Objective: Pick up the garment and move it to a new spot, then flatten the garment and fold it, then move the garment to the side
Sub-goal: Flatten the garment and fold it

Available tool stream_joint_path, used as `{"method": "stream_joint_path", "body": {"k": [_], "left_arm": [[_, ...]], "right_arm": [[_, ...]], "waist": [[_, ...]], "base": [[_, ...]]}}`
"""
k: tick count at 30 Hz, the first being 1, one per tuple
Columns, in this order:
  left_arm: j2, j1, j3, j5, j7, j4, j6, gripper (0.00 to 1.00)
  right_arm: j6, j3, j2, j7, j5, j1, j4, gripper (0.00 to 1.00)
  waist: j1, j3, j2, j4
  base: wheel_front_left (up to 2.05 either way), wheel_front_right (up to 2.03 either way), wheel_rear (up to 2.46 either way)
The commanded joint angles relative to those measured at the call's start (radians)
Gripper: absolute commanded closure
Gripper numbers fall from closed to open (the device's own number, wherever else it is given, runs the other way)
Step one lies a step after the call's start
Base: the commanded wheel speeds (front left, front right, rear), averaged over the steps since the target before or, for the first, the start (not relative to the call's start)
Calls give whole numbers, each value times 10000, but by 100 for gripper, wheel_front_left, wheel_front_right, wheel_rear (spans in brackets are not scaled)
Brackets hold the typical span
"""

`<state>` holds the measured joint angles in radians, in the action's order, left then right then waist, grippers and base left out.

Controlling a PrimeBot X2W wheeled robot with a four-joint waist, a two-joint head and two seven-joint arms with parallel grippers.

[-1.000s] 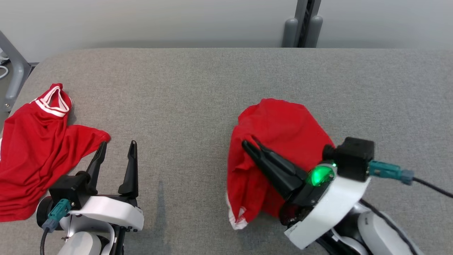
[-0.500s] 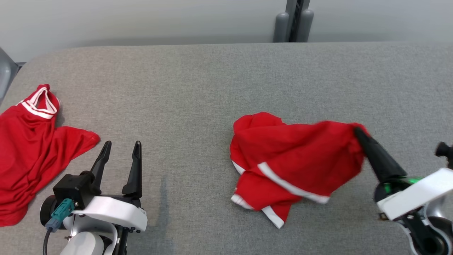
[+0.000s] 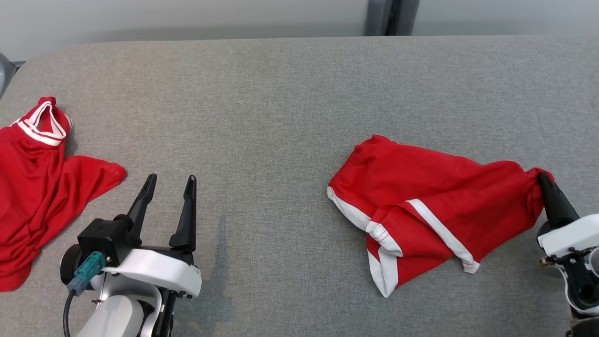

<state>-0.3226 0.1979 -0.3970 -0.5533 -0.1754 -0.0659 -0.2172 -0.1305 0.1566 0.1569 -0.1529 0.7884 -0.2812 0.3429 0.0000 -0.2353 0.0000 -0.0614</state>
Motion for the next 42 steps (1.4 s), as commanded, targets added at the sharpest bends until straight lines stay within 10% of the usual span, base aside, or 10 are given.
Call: {"method": "stream_joint_path", "body": {"k": [1, 2, 18, 42], "left_arm": [[-19, 152, 16, 27, -13, -22, 31, 0], [-16, 156, 17, 17, -24, -41, 34, 0], [-188, -385, -92, -21, 27, -126, -145, 0], [-471, -1093, 38, -204, 262, 494, -647, 0]], "right_arm": [[-4, -39, 47, 144, -54, -127, 72, 27], [-4, -148, 84, 289, -122, -191, 181, 0], [-3, -1387, 763, 2245, -2785, 891, -1085, 0], [-3, -1512, -428, 918, -5484, 2807, -4699, 0]], "waist": [[0, -9, 0, -26], [0, -4, 0, -41], [0, 1075, 0, 484], [0, 1792, 0, 554]], "base": [[0, 0, 0], [0, 0, 0], [0, 0, 0], [0, 0, 0]]}}
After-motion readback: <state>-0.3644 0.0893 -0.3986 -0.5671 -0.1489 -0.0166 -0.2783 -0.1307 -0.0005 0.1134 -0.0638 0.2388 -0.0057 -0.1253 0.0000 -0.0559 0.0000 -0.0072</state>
